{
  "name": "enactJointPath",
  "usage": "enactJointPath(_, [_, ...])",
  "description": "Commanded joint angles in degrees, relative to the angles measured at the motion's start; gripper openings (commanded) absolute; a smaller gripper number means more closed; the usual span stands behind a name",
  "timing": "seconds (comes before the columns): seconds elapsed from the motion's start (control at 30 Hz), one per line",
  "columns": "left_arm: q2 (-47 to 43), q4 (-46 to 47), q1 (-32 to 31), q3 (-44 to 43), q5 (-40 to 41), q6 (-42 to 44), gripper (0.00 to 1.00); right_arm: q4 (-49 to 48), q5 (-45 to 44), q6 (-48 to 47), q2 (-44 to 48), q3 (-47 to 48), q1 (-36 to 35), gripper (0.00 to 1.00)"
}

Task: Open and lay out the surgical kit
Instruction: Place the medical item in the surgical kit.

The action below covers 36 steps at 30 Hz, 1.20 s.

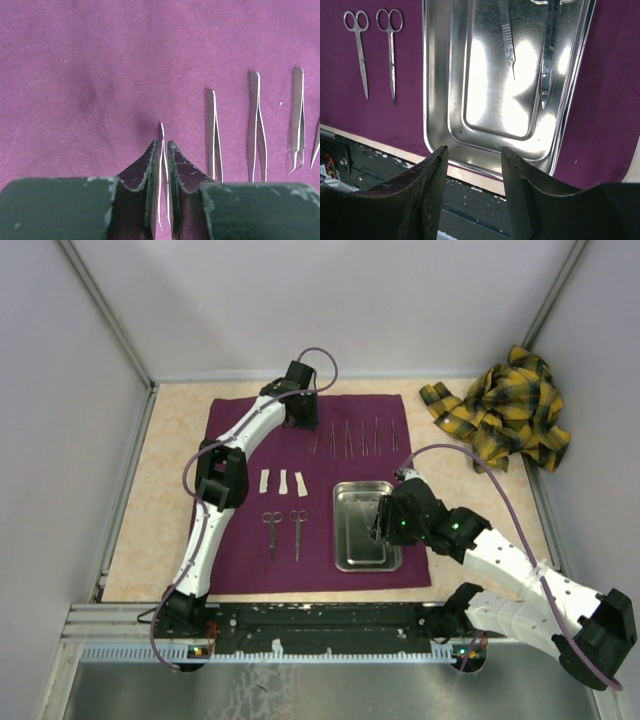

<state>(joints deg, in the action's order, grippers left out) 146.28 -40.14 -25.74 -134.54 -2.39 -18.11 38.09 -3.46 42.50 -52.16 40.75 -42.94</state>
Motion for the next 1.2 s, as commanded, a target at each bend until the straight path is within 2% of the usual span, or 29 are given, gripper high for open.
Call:
enactJointPath(0.0, [0.94,1.53,-0.08,-0.57,-0.47,-0.13,0.18,-2.69,0.52,-1.02,0.04,-0.14,0.55,0.47])
enactJointPath(0.3, [-1.97,2.48,0.88,1.67,-1.14,-0.65,0.19,-2.7,0.57,-1.02,0.04,-0.1,0.66,0.49])
enactJointPath(0.73, [-18.69,3.73,1.74,11.35,-3.33,-1.44,0.38,-0.26,-1.5,-1.77,-0.97,3.47,0.66,0.51])
enactJointPath(0.93, [-30.85,4.79,2.15,23.11,-5.61,-1.34,0.59,0.68,-2.57,-2.87,-3.68,6.16,0.66,0.51])
enactJointPath(1.13, [-45.23,5.7,2.27,37.97,-9.5,-1.0,0.98,0.68,-3.08,-4.22,-6.96,7.76,0.64,0.49])
enactJointPath(1.17, [-47.6,6.02,2.29,40.7,-9.79,-1.02,0.99,0.67,-3.11,-4.28,-7.75,7.75,0.66,0.48])
